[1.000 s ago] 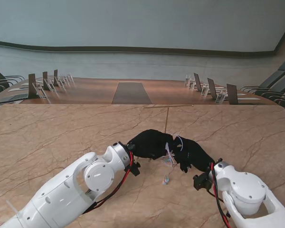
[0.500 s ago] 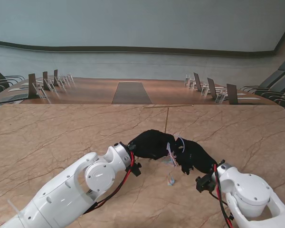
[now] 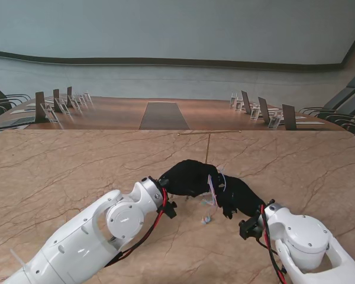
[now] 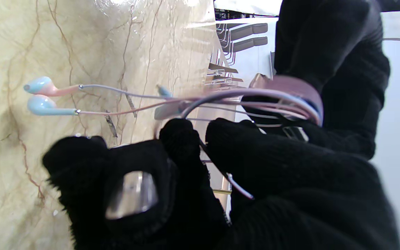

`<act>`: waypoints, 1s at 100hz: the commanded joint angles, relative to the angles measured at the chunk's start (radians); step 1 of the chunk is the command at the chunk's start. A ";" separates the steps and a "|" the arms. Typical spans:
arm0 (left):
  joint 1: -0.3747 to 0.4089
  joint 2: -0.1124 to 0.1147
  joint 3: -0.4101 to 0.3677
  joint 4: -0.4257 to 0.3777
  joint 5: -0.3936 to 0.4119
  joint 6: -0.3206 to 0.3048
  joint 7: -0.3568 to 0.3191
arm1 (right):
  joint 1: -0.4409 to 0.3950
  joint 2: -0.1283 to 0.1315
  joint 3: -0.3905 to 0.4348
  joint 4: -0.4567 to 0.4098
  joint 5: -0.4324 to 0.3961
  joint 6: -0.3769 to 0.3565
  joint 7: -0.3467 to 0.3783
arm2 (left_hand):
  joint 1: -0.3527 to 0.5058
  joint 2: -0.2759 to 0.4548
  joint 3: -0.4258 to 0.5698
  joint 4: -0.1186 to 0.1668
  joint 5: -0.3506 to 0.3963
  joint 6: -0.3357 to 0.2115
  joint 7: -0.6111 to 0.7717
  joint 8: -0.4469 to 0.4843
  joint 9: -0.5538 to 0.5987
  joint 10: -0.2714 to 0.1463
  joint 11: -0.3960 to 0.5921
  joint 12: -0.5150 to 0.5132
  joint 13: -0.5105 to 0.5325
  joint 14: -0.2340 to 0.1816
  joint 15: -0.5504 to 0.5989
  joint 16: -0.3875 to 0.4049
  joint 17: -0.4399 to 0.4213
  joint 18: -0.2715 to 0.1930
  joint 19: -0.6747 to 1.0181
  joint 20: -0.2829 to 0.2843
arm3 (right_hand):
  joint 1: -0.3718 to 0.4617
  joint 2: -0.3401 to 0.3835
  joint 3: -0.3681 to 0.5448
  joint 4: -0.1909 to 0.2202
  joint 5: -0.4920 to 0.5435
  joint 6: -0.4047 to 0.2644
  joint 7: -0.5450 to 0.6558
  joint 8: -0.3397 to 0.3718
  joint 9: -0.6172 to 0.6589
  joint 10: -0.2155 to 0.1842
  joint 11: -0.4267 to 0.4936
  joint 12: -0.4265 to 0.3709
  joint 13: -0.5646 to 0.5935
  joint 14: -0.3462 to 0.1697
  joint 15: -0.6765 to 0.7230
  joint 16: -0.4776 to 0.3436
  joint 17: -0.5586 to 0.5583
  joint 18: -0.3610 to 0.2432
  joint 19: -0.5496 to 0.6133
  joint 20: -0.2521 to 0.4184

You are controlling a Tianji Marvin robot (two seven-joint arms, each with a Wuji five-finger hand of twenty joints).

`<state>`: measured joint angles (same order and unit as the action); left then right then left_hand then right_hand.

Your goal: Take the wired earphone off the rack, coil the cable and place them on the table

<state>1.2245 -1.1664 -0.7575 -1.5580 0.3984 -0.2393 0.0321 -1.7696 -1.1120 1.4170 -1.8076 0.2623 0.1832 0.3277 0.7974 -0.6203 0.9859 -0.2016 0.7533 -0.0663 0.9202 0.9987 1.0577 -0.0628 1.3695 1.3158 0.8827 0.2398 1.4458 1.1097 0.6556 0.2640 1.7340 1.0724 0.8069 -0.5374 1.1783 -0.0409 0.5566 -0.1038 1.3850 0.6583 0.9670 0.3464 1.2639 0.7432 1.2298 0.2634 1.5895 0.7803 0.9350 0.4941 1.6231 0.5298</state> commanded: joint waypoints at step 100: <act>0.033 -0.002 -0.034 -0.009 0.003 0.006 0.012 | -0.049 0.013 0.044 -0.024 -0.147 -0.113 -0.002 | 0.035 0.037 0.014 -0.001 0.005 -0.014 0.021 0.032 -0.009 -0.049 -0.006 0.029 -0.023 0.009 0.000 0.021 -0.010 -0.012 0.022 0.035 | -0.135 0.213 -0.577 0.011 -0.163 -0.072 -0.448 -0.407 -0.551 0.105 -0.136 -0.132 -0.597 0.125 -0.311 0.084 -0.670 -0.200 -0.260 0.083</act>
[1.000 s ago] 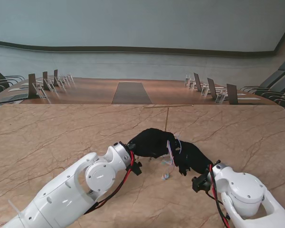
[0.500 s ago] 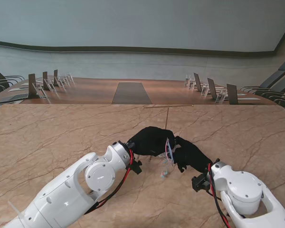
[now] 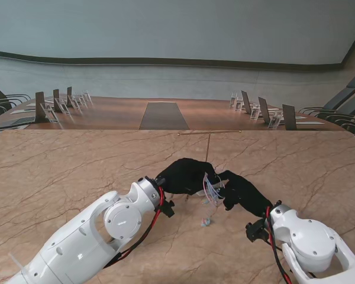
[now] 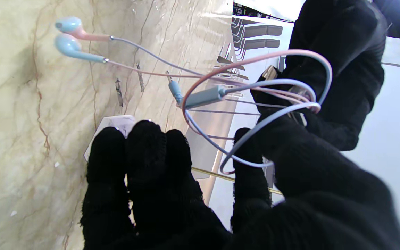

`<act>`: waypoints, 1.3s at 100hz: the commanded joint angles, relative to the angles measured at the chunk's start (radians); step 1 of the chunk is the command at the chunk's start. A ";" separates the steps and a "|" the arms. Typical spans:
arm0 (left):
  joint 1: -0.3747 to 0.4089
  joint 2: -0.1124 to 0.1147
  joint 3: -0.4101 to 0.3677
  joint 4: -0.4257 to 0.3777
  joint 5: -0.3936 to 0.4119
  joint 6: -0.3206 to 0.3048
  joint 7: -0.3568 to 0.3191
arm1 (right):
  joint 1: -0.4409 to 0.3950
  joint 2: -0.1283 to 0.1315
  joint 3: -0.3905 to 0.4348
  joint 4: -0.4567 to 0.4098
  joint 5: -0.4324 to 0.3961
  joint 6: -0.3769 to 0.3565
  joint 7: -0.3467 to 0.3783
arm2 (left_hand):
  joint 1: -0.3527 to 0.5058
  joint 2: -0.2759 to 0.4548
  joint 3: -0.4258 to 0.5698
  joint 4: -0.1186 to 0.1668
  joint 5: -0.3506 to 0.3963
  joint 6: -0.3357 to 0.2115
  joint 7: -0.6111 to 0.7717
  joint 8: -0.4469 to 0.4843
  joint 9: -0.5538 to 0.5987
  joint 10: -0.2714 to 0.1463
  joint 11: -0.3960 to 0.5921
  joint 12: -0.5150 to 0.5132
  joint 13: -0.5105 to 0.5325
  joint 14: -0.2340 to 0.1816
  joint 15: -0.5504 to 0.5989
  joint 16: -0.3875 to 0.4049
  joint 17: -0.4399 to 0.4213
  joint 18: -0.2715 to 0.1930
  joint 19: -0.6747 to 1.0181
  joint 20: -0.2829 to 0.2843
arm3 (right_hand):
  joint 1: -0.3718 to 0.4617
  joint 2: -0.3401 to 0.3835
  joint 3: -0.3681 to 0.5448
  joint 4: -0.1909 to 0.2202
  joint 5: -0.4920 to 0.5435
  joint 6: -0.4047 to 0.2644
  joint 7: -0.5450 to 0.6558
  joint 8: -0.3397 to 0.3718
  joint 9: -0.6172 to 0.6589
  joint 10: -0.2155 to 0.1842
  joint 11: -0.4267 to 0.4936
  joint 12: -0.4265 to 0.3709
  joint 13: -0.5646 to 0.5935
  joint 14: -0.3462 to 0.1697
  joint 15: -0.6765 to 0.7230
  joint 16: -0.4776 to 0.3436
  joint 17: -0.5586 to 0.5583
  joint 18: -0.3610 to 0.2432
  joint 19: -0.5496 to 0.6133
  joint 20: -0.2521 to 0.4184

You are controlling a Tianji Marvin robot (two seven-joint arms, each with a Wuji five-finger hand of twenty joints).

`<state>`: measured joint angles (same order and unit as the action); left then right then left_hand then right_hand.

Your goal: Take the wired earphone off the rack, coil the cable and place them on the table

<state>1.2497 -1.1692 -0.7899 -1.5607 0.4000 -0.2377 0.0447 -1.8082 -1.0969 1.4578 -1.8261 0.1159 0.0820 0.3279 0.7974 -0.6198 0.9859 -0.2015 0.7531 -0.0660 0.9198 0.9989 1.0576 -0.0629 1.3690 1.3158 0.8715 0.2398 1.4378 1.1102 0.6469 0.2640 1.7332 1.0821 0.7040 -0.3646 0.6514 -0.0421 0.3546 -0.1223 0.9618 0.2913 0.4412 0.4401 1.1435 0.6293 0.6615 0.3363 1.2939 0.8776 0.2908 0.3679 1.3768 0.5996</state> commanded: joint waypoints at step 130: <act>0.019 0.013 -0.032 -0.037 0.077 0.038 0.004 | -0.103 0.027 0.097 -0.049 -0.069 -0.115 0.086 | -0.005 -0.001 0.075 0.004 0.024 0.010 0.038 -0.016 -0.021 -0.005 -0.051 0.016 -0.035 0.022 -0.022 0.023 -0.034 -0.001 -0.010 0.039 | -0.123 0.153 -0.200 0.066 -0.119 0.102 -0.049 0.186 -0.243 -0.170 -0.265 -0.244 -0.342 -0.103 -0.424 -0.251 -0.216 -0.191 -0.419 0.019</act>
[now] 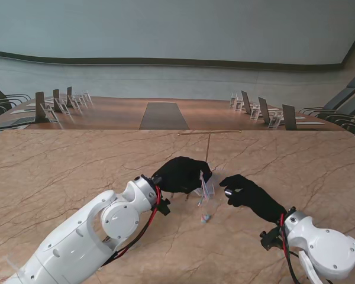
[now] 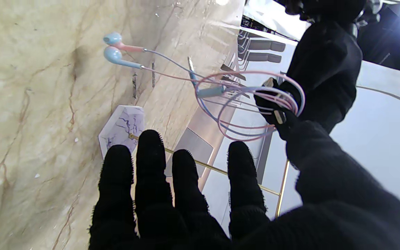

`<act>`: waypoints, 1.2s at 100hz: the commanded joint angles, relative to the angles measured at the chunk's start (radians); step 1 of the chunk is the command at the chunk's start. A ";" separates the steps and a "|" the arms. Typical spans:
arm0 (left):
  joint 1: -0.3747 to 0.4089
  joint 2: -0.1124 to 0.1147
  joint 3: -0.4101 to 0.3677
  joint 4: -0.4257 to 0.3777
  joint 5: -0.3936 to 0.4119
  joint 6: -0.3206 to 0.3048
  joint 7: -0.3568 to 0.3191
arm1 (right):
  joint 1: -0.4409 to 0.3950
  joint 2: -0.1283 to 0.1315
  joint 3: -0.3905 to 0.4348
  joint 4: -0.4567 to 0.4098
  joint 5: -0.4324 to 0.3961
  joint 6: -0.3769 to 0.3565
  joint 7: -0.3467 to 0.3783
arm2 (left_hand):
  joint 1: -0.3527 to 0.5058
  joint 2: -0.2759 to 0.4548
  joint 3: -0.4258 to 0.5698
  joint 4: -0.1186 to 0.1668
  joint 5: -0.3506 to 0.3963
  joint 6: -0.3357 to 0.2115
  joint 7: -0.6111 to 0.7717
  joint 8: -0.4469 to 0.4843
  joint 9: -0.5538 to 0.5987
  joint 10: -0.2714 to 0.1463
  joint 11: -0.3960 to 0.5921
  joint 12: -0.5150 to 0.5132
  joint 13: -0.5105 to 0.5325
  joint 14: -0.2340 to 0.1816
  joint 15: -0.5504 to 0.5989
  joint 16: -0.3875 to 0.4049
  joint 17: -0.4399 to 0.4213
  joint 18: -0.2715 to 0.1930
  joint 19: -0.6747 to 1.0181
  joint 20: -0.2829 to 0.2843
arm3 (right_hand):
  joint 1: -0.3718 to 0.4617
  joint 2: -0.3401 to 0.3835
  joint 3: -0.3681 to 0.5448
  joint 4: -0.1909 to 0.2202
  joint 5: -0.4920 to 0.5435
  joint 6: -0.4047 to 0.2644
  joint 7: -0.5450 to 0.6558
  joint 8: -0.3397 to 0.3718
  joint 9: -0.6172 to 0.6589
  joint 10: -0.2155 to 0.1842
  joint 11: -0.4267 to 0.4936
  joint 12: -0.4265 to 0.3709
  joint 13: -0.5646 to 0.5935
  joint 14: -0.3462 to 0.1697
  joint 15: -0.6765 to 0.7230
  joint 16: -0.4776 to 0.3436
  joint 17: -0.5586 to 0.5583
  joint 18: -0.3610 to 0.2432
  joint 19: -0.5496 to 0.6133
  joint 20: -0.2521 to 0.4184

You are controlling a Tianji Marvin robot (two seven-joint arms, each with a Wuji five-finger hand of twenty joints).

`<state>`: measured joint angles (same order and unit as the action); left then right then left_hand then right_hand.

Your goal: Take the wired earphone off the rack, coil the cable and place them on the table

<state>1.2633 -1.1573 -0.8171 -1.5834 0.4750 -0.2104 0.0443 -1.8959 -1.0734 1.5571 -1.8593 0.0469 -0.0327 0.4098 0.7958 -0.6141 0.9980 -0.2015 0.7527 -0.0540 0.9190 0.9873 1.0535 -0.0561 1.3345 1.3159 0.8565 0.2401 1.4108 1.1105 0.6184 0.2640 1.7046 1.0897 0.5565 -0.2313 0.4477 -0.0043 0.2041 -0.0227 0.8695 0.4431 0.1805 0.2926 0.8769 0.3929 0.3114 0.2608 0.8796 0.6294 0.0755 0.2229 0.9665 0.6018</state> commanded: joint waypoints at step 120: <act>0.073 0.010 -0.063 -0.157 0.164 0.153 0.065 | 0.016 0.034 -0.175 -0.048 -0.107 0.048 0.067 | -0.085 -0.064 0.179 0.008 0.041 0.046 0.115 -0.086 0.027 -0.015 -0.005 -0.016 0.044 0.030 0.040 0.010 0.085 0.013 0.079 -0.008 | 0.118 -0.013 0.051 -0.045 0.167 -0.148 -0.019 -0.296 0.357 -0.073 -0.187 -0.038 0.159 -0.018 -0.094 -0.074 0.104 -0.046 0.142 -0.029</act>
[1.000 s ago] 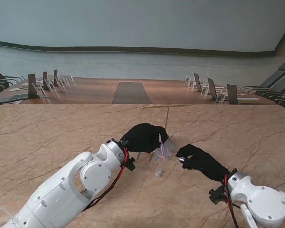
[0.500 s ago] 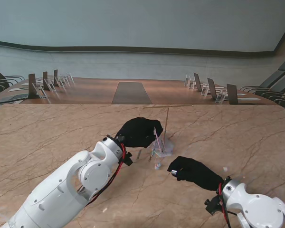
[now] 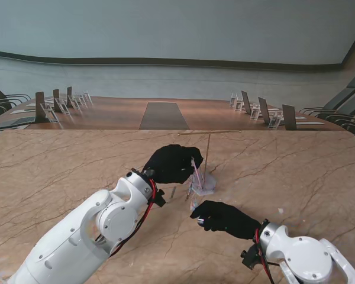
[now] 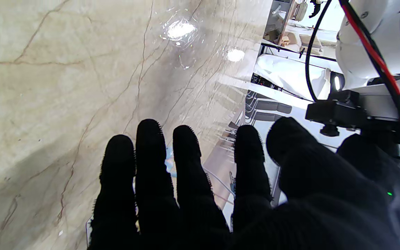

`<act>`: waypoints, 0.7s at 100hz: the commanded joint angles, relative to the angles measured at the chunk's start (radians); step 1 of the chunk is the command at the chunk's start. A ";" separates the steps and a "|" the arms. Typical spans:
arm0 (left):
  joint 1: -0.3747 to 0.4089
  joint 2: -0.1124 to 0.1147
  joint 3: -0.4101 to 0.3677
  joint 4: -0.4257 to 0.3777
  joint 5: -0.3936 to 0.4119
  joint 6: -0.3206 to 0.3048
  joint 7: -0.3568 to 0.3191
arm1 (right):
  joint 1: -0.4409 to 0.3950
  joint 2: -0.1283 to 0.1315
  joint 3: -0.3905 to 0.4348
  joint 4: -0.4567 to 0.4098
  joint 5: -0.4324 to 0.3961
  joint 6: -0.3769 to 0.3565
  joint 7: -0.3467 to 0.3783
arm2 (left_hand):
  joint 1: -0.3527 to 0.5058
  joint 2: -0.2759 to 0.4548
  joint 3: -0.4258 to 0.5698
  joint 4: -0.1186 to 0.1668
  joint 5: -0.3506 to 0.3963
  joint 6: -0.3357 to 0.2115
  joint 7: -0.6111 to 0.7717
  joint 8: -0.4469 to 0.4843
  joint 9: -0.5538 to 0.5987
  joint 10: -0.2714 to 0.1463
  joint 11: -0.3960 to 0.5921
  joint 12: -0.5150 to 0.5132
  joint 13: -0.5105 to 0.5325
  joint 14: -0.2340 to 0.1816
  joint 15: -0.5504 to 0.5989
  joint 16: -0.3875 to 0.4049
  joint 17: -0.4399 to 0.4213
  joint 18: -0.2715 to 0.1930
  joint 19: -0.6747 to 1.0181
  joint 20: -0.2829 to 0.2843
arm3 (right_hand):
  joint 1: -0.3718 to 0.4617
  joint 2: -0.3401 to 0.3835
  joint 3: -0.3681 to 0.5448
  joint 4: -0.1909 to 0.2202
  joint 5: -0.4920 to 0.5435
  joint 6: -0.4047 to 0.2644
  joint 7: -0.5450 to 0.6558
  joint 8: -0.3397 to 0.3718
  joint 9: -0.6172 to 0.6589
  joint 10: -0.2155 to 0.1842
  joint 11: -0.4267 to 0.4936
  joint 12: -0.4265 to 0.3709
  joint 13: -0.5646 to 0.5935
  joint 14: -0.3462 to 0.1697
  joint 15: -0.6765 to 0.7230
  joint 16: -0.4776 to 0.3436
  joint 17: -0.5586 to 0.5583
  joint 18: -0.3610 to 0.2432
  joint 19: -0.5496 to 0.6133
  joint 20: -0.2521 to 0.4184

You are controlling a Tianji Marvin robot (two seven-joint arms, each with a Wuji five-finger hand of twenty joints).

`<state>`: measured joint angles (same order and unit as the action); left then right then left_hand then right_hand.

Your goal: Take the wired earphone off the rack, coil the cable and place them on the table

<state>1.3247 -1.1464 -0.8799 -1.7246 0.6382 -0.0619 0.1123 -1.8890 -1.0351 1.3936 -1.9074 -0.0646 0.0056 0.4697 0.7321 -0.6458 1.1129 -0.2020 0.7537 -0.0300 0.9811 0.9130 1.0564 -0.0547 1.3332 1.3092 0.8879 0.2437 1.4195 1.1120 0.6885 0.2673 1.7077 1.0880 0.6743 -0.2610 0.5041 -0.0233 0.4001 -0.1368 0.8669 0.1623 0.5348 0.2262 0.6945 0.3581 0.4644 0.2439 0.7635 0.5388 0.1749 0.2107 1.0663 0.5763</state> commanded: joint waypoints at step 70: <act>0.039 0.004 -0.018 -0.041 -0.018 -0.014 -0.022 | 0.078 -0.019 -0.064 0.053 0.021 0.090 -0.038 | -0.015 -0.030 0.060 0.005 0.037 0.024 0.056 -0.019 0.026 -0.017 -0.003 -0.018 0.017 0.029 0.034 0.002 0.021 0.011 0.087 -0.027 | -0.090 0.050 -0.092 0.006 -0.315 0.061 -0.072 0.066 -0.187 -0.004 0.012 -0.003 -0.078 -0.029 0.000 0.015 -0.042 -0.049 0.011 0.003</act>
<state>1.3552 -1.1413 -0.8985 -1.7568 0.6240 -0.0741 0.0944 -1.8142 -1.0459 1.3348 -1.8558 -0.0469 0.0950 0.4323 0.7318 -0.6461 1.1137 -0.2020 0.7556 -0.0208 0.9839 0.8999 1.0640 -0.0547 1.3323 1.3011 0.8899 0.2447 1.4205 1.1114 0.6943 0.2689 1.7094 1.0696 0.6002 -0.2329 0.4463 -0.0220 0.1128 -0.0439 0.7835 0.2181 0.3650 0.2440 0.6917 0.3499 0.4114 0.2426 0.7659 0.5464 0.1395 0.1990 1.0671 0.5762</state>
